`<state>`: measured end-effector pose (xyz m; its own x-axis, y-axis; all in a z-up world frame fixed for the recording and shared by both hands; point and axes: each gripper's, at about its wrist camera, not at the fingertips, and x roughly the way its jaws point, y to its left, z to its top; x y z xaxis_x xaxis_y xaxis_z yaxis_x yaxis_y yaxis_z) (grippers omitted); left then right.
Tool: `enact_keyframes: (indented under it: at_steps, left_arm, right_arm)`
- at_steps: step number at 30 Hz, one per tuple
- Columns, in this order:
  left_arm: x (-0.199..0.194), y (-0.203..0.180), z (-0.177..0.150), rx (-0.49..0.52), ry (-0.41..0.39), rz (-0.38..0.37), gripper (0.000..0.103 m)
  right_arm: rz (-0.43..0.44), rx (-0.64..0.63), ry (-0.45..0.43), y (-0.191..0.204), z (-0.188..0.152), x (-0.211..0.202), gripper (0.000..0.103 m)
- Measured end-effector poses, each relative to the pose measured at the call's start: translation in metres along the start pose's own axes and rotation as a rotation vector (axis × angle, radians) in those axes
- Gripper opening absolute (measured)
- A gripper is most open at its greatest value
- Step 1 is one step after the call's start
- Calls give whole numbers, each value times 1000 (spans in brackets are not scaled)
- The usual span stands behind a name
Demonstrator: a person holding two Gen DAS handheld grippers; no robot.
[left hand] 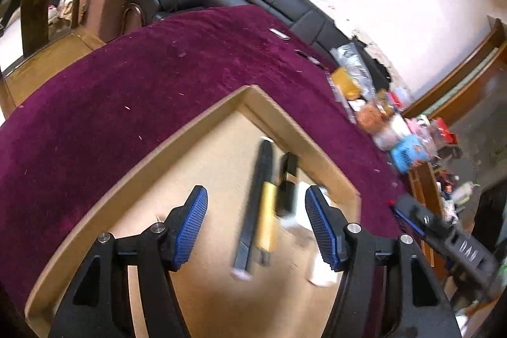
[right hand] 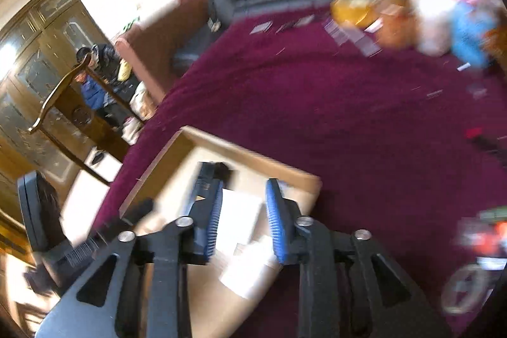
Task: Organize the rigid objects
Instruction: 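Move both tools back over the table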
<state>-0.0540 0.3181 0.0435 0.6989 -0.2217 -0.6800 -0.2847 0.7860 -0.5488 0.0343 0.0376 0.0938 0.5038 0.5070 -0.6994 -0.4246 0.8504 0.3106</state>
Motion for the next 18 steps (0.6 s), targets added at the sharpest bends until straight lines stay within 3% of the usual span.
enact_keyframes:
  at_steps: [2, 5, 7, 13, 18]
  left_arm:
    - [-14, -19, -9, 37, -3, -26, 66]
    - [-23, -67, -29, 164, 2, -44, 77]
    - [-17, -103, -46, 251, 36, -66, 78]
    - [41, -184, -110, 396, 228, -109, 77]
    - [81, -228, -138, 484, 289, -82, 77]
  right_arm:
    - [-100, -8, -74, -31, -13, -36, 51]
    - [-229, 47, -161, -79, -32, -77, 52]
    - [-278, 115, -199, -111, -43, -97, 52]
    - [-293, 286, -240, -187, -90, -128, 52]
    - [-298, 360, -291, -218, -115, -138, 52]
